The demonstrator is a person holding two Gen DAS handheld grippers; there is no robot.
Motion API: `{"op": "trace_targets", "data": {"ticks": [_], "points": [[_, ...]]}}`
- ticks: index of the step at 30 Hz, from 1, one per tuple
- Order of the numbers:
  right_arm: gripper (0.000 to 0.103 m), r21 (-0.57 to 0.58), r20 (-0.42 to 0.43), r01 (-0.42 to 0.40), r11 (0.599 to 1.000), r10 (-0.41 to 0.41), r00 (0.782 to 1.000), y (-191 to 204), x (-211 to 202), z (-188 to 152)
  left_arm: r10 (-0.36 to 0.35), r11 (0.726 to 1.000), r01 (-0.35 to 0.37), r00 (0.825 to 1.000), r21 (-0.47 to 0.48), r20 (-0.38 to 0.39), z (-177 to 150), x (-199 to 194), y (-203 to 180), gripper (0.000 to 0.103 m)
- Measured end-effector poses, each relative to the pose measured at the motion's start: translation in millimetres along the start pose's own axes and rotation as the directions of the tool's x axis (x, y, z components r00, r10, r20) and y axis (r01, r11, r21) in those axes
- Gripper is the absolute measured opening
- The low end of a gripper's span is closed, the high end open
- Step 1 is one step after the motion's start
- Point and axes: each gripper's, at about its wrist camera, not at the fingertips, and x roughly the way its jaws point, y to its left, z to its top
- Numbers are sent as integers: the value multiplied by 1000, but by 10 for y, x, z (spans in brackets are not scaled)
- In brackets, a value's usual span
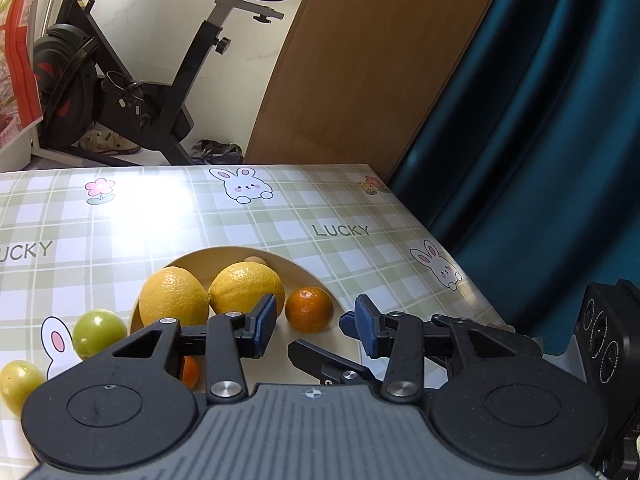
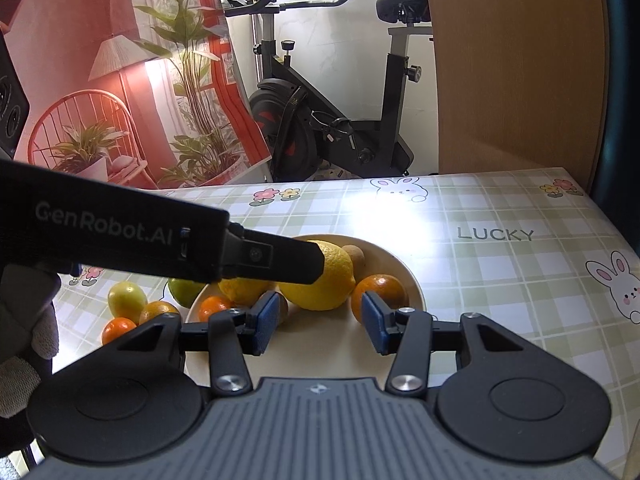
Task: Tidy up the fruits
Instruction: 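Withdraw the left tool from the plate toward the remaining fruits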
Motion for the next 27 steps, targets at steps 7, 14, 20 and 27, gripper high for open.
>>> {"op": "trace_targets", "data": {"ticks": [7, 14, 20, 27], "points": [[49, -14, 6, -35, 999, 35, 999, 221, -27, -17, 24, 999, -26, 999, 36, 49, -4, -403, 167, 45], [49, -40, -3, -72, 997, 72, 997, 491, -5, -48, 70, 997, -73, 995, 31, 76, -48, -720, 451, 45], [49, -68, -18, -114, 991, 113, 993, 721, 79, -81, 123, 992, -124, 989, 6, 76, -133, -916, 778, 45], [49, -120, -56, -161, 980, 155, 986, 1012, 245, -143, 153, 987, -150, 987, -54, 50, -269, -965, 1164, 45]]}}
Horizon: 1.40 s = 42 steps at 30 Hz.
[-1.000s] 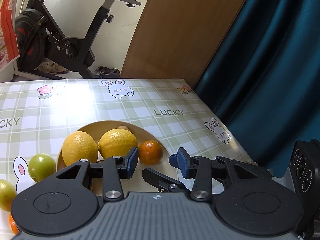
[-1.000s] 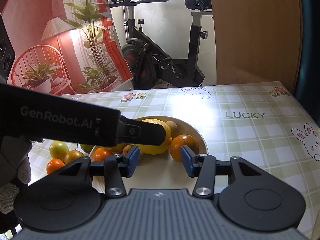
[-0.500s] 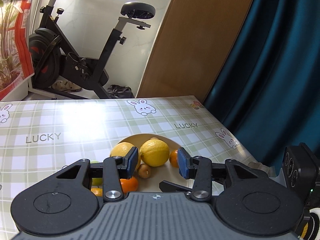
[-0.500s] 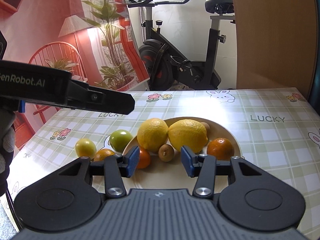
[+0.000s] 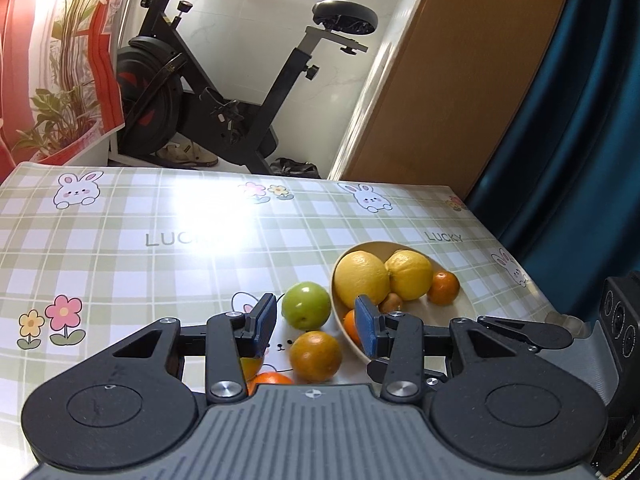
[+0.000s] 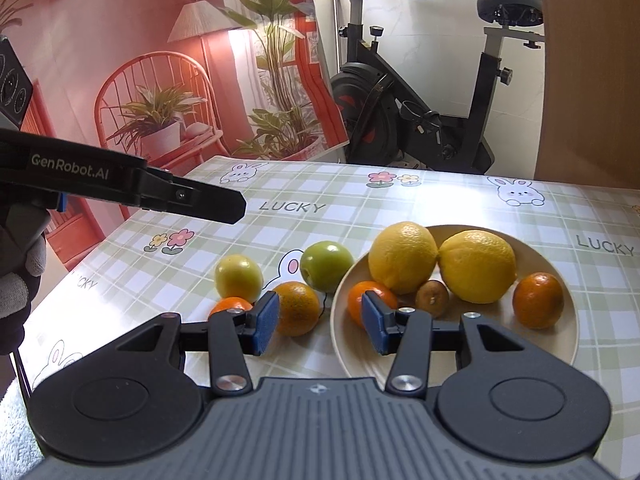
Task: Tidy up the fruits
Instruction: 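Withdraw the left tool from the plate toward the remaining fruits, then close the left tool fingers on the dark orange on the table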
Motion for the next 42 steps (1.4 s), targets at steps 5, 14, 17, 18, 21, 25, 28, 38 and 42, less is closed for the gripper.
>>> {"op": "trace_targets", "data": {"ticks": [5, 14, 17, 18, 21, 25, 28, 38, 42], "points": [[49, -42, -33, -22, 999, 21, 999, 141, 209, -14, -15, 999, 15, 1000, -40, -19, -71, 113, 155, 44], [47, -104, -58, -39, 994, 33, 998, 202, 550, 31, -11, 995, 7, 999, -99, -39, -144, 312, 274, 44], [46, -115, -81, -43, 992, 34, 996, 206, 668, 30, -17, 995, 13, 999, -103, -41, -147, 328, 276, 44], [46, -114, -86, -41, 993, 31, 996, 202, 694, 27, -19, 995, 15, 999, -103, -42, -146, 335, 275, 44], [45, -93, -98, -47, 995, 37, 995, 174, 743, 0, -32, 995, 27, 998, -97, -55, -153, 383, 268, 44], [45, -86, -95, -52, 995, 44, 994, 159, 703, -41, -49, 995, 43, 996, -89, -76, -164, 445, 235, 44], [45, -67, -92, -57, 996, 51, 994, 134, 655, -73, -62, 995, 55, 993, -79, -96, -187, 483, 193, 44], [45, -26, -74, -60, 998, 58, 996, 103, 519, -167, -109, 993, 100, 978, -58, -181, -296, 651, 53, 45], [45, -13, -69, -63, 998, 62, 996, 92, 454, -219, -124, 992, 121, 968, -29, -219, -351, 692, -31, 45]]}}
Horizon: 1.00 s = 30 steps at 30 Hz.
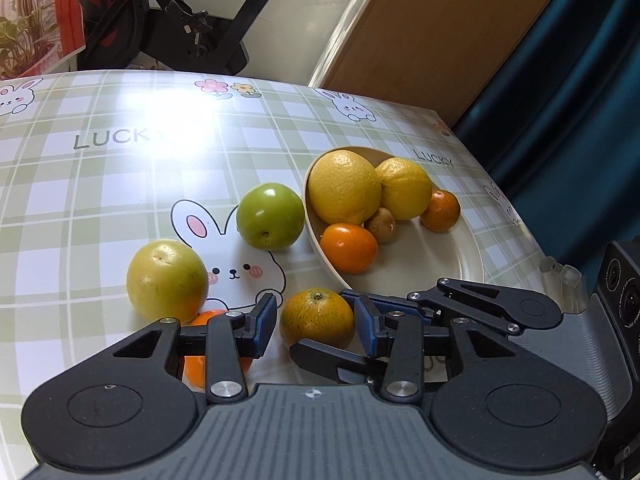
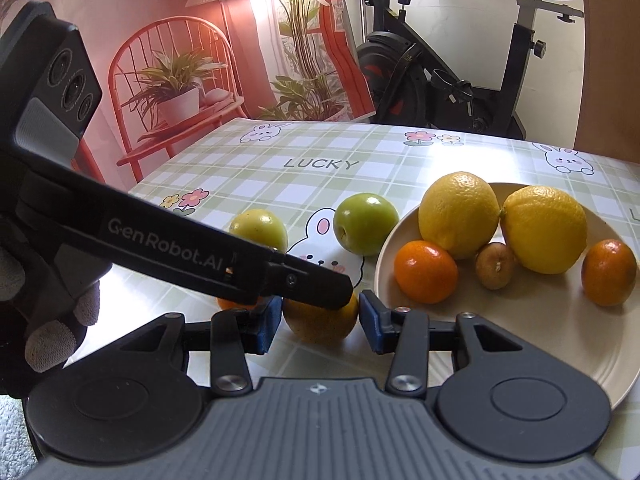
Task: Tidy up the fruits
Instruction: 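Close the left tool fingers on the dark orange on the table, then carry the dark orange with the left tool over the plate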
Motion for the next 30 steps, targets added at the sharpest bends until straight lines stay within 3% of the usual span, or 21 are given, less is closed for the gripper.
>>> {"op": "trace_targets", "data": {"ticks": [13, 30], "points": [[46, 69, -14, -28, 997, 29, 999, -86, -202, -171, -22, 998, 25, 999, 63, -40, -193, 41, -150, 46], [46, 140, -27, -66, 988, 71, 997, -113, -262, -280, -19, 999, 20, 1000, 34, -24, -292, -32, -162, 46]]}}
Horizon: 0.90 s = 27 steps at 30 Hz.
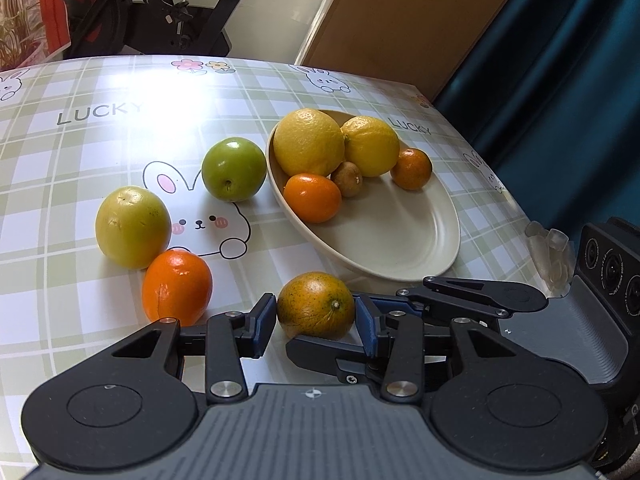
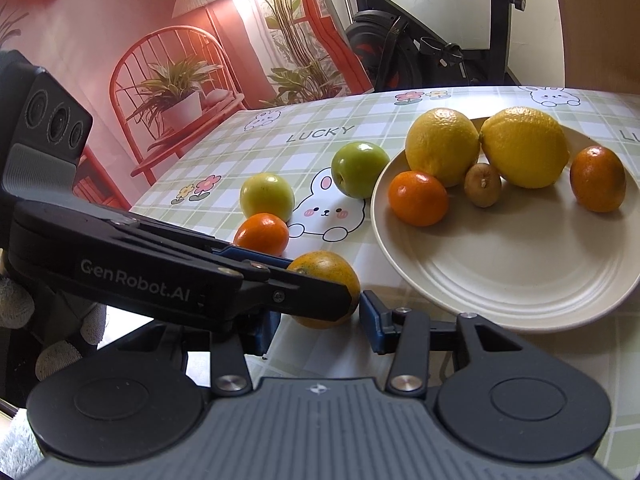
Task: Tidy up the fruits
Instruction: 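Carry the dark orange with the left tool over the plate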
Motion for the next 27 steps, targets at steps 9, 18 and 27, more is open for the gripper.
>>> {"op": "trace_targets", "data": {"ticks": [9, 18, 27], "points": [[46, -10, 87, 8, 1000, -7, 996, 24, -203, 90, 19, 998, -22, 999, 51, 50, 200, -144, -251, 46], [46, 30, 185, 64, 998, -68, 980, -272, -463, 221, 7, 992, -13, 999, 122, 45, 595, 174, -664, 46], [46, 114, 200, 129, 985, -150, 968, -792, -543, 241, 0, 989, 2, 1000, 150, -15, 819, 729, -909, 46]]}}
